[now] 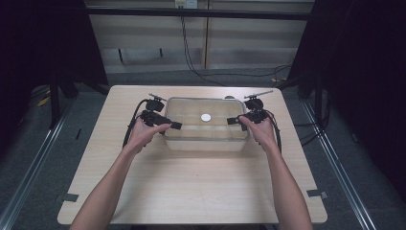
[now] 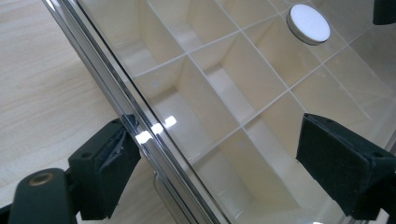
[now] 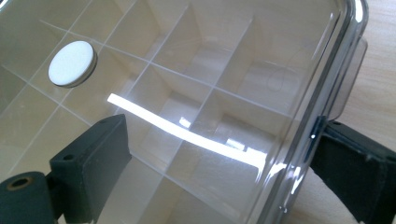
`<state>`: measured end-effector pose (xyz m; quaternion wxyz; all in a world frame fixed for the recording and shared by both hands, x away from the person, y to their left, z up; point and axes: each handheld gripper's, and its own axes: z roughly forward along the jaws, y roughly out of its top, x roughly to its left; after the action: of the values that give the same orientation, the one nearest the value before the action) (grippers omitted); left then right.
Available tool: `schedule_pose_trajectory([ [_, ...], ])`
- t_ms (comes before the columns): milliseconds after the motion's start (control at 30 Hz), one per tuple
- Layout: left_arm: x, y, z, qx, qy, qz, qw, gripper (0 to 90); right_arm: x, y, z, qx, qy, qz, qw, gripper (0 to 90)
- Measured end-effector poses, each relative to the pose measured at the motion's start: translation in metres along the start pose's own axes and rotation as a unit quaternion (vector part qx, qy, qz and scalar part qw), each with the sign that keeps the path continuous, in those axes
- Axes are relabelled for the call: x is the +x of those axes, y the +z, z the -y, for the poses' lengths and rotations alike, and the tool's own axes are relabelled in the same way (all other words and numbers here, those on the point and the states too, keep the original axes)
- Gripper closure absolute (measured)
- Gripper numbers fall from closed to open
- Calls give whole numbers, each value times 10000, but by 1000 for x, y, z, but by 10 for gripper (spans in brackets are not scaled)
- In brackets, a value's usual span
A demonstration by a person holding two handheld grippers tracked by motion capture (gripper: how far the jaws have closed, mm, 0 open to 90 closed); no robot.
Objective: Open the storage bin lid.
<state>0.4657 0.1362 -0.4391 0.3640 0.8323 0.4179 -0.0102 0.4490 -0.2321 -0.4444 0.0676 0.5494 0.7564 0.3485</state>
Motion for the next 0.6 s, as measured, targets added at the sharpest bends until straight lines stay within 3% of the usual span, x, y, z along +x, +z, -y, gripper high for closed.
schedule_pose_trajectory([
  [133, -2, -1, 0, 35, -16, -74, 10000, 140, 2, 0, -1, -33, -60, 99, 9999, 73],
  [233, 0, -5, 4, -185, -90, -71, 9998, 190, 2, -1, 0, -87, -77, 123, 9999, 96],
  [333, 0, -6, 6, -219, -79, -63, 9997, 202, -1, -5, 2, -174, -72, 114, 9998, 137],
  [467, -3, -8, 6, -236, -2, -149, 9996, 202, 0, -5, 2, -194, -102, 167, 9996, 135],
  [600, -7, -11, 6, -314, 122, -193, 9992, 221, 2, -11, 2, -406, -171, 284, 9986, 162],
])
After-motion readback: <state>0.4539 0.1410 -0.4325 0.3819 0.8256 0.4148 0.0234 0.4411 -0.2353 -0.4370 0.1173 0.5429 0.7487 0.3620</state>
